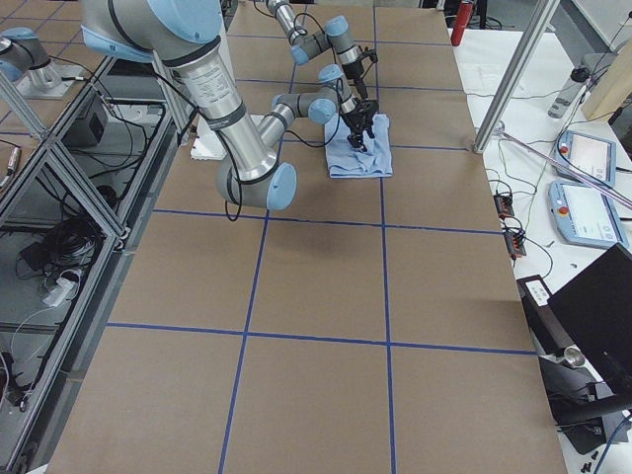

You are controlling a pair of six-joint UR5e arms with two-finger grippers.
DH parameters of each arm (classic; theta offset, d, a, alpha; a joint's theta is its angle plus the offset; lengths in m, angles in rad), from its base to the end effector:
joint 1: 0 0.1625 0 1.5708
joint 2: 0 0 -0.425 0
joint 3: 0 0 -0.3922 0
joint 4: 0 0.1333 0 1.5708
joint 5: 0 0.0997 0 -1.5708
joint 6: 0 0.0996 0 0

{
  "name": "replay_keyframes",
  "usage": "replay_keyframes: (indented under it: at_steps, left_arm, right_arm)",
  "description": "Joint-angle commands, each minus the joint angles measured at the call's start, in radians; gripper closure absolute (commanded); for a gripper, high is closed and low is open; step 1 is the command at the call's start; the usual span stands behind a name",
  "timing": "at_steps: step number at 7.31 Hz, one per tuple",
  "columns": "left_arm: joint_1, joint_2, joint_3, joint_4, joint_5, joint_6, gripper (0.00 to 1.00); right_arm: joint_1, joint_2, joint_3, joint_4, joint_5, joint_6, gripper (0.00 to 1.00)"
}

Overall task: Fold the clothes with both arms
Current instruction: 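Lay the hem onto the collar end with both grippers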

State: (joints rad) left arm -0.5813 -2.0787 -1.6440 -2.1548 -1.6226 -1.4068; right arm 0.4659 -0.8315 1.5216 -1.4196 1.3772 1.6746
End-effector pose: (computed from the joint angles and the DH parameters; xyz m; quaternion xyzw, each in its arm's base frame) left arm 0.4856 -0.4724 0.2662 0.1801 0.5201 -0.1590 0.8196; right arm -0.5820 -0.4633 0.2177 0.1600 -0.3839 0.2932 0.8609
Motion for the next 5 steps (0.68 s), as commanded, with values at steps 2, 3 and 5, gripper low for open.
replay_keyframes:
  at_steps: [2, 3, 5]
  left_arm:
    - [-0.008, 0.017, -0.023, -0.002, -0.022, 0.012, 0.0]
    - [-0.008, 0.017, -0.023, -0.002, -0.022, 0.011, 0.0]
    - [-0.008, 0.017, -0.023, -0.002, -0.022, 0.008, 0.0]
  right_arm:
    - [-0.102, -0.018, 0.083, -0.071, -0.038, -0.16, 0.0]
    - [-0.134, -0.018, 0.066, -0.073, -0.084, -0.22, 0.0]
    - [-0.128, -0.003, -0.003, -0.071, -0.118, -0.31, 0.0]
